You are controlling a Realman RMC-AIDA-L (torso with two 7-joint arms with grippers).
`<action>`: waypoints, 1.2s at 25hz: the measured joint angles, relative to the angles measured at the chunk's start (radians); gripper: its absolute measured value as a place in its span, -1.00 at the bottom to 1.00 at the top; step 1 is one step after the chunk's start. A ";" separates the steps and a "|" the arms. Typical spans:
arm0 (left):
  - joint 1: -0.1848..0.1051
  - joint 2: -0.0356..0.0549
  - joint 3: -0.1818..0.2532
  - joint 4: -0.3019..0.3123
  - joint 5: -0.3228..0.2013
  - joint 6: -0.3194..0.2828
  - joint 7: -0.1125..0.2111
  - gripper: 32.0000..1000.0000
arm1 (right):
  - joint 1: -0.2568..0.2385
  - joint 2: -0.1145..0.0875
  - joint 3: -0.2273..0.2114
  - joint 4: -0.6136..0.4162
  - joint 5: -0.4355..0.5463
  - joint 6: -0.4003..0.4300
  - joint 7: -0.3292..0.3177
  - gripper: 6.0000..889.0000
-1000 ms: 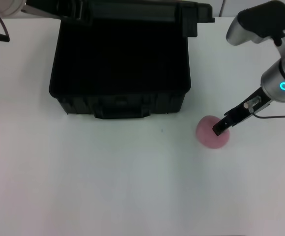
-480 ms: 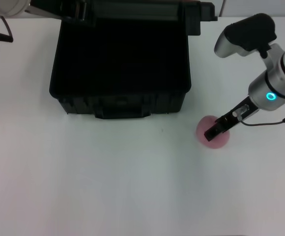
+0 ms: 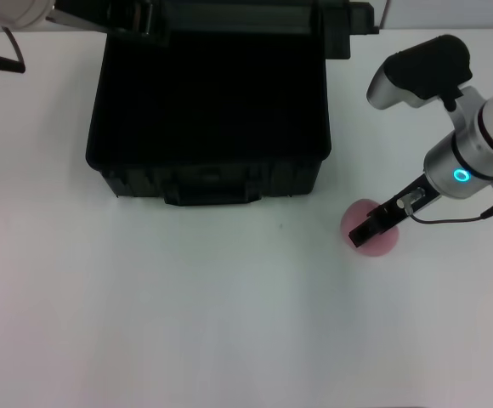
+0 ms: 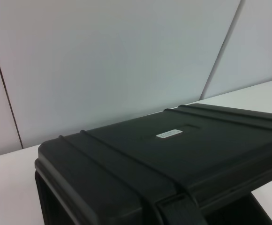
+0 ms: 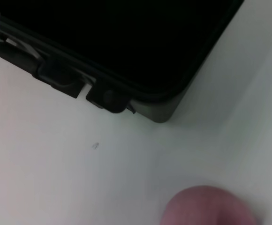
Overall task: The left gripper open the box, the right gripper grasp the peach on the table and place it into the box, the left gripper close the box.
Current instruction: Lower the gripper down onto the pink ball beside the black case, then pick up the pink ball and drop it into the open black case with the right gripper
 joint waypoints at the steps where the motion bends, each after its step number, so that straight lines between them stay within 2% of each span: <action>1: 0.000 0.0000 0.000 0.000 0.000 0.000 0.000 -0.30 | 0.000 0.000 0.000 0.001 0.000 -0.001 0.000 0.83; 11: -0.001 0.0000 0.000 0.000 -0.001 0.001 0.000 -0.30 | 0.001 0.000 -0.002 0.015 0.001 -0.013 -0.004 0.83; 16: -0.001 0.0000 0.000 0.000 -0.002 0.001 0.000 -0.30 | 0.001 0.000 -0.002 0.015 0.001 -0.015 -0.005 0.57; 27: 0.002 0.0000 0.000 0.000 -0.002 0.001 0.001 -0.30 | 0.002 -0.003 -0.002 0.003 0.001 -0.005 -0.017 -0.50; 30: 0.003 0.0000 0.000 0.000 -0.002 0.000 0.002 -0.30 | 0.001 -0.003 -0.002 0.002 0.001 -0.003 -0.021 -0.56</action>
